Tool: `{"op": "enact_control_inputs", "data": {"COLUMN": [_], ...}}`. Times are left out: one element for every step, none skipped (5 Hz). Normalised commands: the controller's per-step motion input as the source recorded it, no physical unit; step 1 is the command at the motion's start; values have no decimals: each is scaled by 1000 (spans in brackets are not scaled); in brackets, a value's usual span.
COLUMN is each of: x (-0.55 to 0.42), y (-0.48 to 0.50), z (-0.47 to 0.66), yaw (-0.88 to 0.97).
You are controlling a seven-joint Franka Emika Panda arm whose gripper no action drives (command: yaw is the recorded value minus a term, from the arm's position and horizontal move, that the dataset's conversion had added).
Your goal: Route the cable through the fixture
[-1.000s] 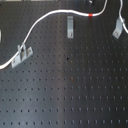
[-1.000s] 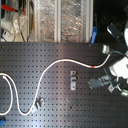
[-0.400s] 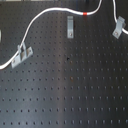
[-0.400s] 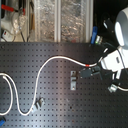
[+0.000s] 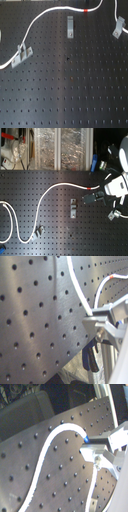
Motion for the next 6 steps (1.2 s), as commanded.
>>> {"op": "enact_control_inputs", "data": {"x": [-89,-58,0,-319,-352,-290], "y": [362,182,0,458,432,390], "z": [97,77,11,171,125,72], "yaw": [-751,-417,0,0,191,288]}}
